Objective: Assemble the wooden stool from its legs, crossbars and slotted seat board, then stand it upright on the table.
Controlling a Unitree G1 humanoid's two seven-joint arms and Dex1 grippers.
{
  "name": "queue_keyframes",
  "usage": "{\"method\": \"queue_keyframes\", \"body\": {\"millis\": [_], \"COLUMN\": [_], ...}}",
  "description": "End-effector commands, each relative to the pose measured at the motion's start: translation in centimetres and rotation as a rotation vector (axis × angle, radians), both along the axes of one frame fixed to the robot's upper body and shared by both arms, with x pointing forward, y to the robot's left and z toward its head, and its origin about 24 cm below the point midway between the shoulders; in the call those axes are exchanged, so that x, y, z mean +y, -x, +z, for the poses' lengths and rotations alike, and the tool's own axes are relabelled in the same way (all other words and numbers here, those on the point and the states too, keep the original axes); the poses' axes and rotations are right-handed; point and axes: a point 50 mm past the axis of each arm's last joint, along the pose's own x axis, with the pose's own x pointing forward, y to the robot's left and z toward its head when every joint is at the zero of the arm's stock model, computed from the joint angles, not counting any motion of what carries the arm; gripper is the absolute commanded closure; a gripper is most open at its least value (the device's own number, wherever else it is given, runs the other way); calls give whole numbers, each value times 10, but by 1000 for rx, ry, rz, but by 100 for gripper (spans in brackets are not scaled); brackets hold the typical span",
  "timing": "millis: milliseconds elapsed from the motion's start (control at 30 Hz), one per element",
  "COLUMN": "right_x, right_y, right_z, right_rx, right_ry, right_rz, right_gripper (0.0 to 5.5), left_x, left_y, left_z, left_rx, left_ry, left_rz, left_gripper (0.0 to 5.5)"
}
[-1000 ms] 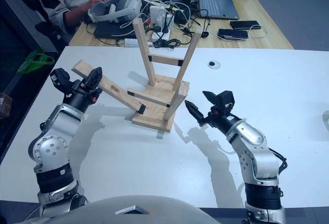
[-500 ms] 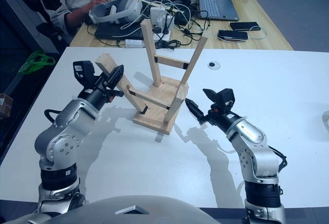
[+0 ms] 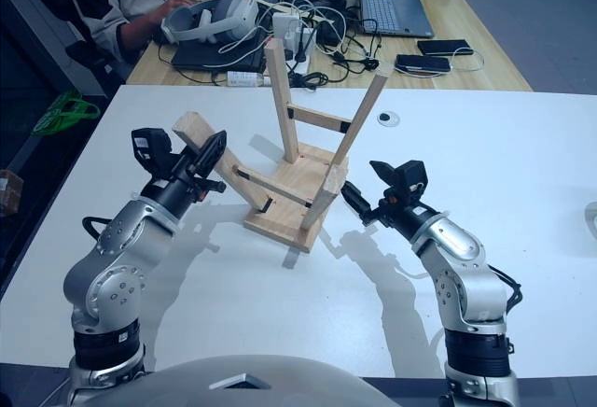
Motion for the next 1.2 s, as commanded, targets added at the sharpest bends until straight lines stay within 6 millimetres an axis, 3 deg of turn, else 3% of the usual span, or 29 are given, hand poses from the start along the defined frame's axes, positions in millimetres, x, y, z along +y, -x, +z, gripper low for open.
{"method": "queue_keyframes", "body": {"millis": [33, 267, 600, 733, 900, 1200], "right_x": [-5, -2, 0, -1, -2, -2], "right_y": [-4, -6, -8, -9, -10, -10], "right_z": [5, 7, 7, 7, 7, 9], "right_rx": [-15, -24, -37, -37, -39, -42], "right_ry": [17, 38, 60, 64, 67, 69], "right_rz": [0, 22, 37, 36, 29, 25], "right_gripper": [126, 126, 126, 126, 126, 126], "left_x": [-10, -19, -22, -24, -24, -26], "left_y": [5, -5, -7, -6, -8, -2], "left_z": [-8, -8, -6, -6, -8, -39], "left_rx": [25, 41, 71, 75, 88, 248], "left_ry": [-17, -132, -112, -116, -167, -440], "left_rz": [-80, -145, -187, -205, -200, -246], "left_gripper": [449, 449, 446, 356, 327, 327]}}
